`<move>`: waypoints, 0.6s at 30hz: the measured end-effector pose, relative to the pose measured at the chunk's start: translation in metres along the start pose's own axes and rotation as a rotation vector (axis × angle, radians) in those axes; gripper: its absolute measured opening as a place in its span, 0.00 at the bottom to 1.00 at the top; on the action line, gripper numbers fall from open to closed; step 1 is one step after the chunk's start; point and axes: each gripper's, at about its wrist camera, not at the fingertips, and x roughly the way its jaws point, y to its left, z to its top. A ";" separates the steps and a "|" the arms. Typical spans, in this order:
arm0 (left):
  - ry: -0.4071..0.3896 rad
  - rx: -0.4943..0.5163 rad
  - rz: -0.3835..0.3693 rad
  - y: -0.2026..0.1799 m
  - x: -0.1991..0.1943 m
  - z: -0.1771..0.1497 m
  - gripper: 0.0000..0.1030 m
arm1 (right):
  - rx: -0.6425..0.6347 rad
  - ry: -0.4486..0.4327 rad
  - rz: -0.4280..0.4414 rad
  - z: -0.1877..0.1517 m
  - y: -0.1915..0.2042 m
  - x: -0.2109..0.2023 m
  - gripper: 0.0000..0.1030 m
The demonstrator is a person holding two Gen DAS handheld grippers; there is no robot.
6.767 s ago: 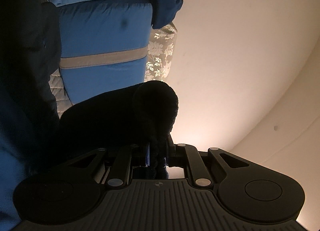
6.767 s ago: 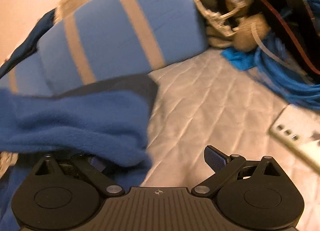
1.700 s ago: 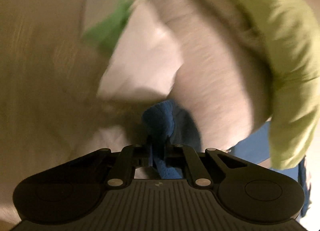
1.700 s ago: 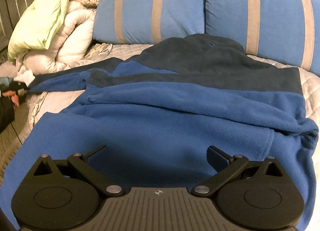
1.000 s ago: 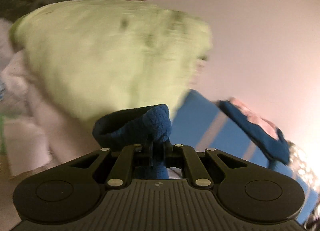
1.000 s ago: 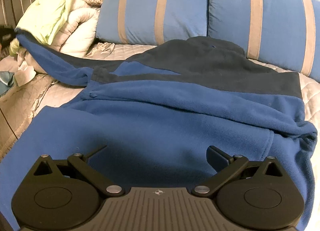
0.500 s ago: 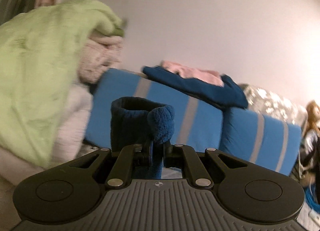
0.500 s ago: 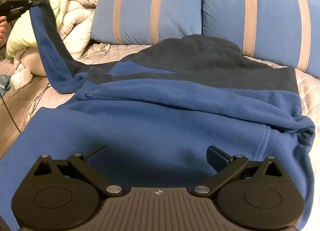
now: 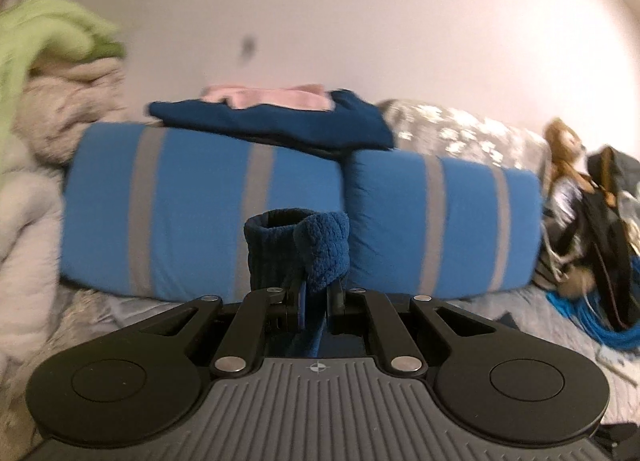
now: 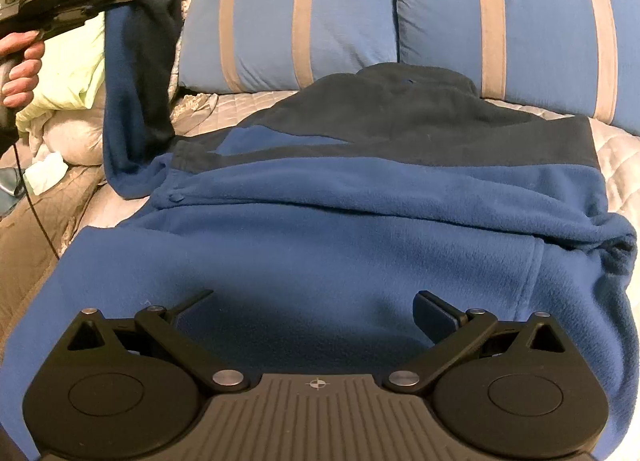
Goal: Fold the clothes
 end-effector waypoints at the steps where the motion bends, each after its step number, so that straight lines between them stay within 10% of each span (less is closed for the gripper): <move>1: -0.005 0.019 -0.030 -0.008 0.001 0.000 0.08 | 0.001 0.000 0.004 0.000 -0.001 0.000 1.00; 8: -0.032 0.095 -0.280 -0.081 0.003 0.000 0.14 | 0.019 0.000 0.019 0.000 -0.004 0.000 1.00; 12: 0.009 0.095 -0.460 -0.117 0.012 -0.018 0.72 | 0.017 0.016 0.029 0.000 -0.005 0.002 0.99; 18: 0.110 0.101 -0.475 -0.123 0.019 -0.042 0.73 | 0.042 0.000 0.027 -0.002 -0.008 -0.002 0.99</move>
